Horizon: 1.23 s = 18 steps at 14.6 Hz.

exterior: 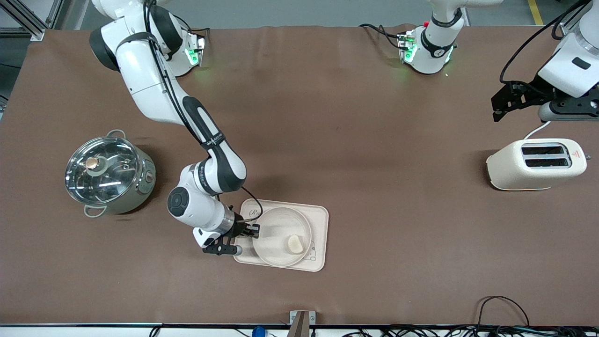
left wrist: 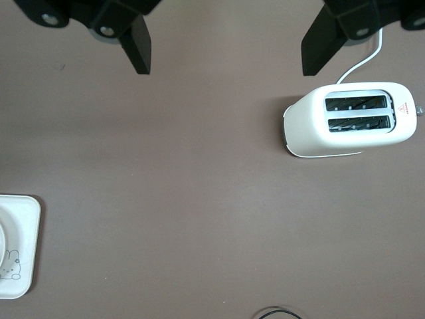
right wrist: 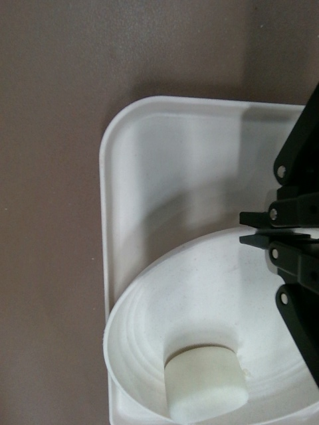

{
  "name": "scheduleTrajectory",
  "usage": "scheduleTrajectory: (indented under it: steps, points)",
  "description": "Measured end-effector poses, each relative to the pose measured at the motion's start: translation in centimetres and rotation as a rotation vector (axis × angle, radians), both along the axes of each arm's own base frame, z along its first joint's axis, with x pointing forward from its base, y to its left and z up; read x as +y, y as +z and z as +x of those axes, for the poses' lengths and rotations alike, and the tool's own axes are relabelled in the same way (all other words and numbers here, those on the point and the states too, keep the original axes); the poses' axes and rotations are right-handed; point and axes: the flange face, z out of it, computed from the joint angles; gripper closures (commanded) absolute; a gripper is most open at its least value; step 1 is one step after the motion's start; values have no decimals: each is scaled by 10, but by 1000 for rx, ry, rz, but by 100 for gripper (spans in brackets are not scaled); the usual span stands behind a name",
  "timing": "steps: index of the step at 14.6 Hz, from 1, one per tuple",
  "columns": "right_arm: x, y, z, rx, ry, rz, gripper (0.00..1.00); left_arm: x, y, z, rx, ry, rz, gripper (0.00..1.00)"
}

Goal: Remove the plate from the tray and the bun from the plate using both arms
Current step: 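Lower the right gripper and grasp the plate rim, then lift the plate off the tray and set it beside the tray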

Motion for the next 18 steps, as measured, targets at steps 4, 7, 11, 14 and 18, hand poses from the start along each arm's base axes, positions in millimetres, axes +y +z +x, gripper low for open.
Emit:
scheduleTrajectory:
  steps: [4,7,11,14,18]
  points:
    - [7,7,-9,7,36,3,100,1,0,0,1,2,0,0]
    - [19,14,-34,43,76,15,100,1,-1,1,1,3,0,0]
    - [27,35,-83,70,116,10,100,1,-1,1,2,3,0,0]
    - [26,42,-133,69,133,-12,100,1,-1,1,2,3,0,0]
    - [28,14,-196,67,153,-46,100,1,-1,1,1,3,0,0]
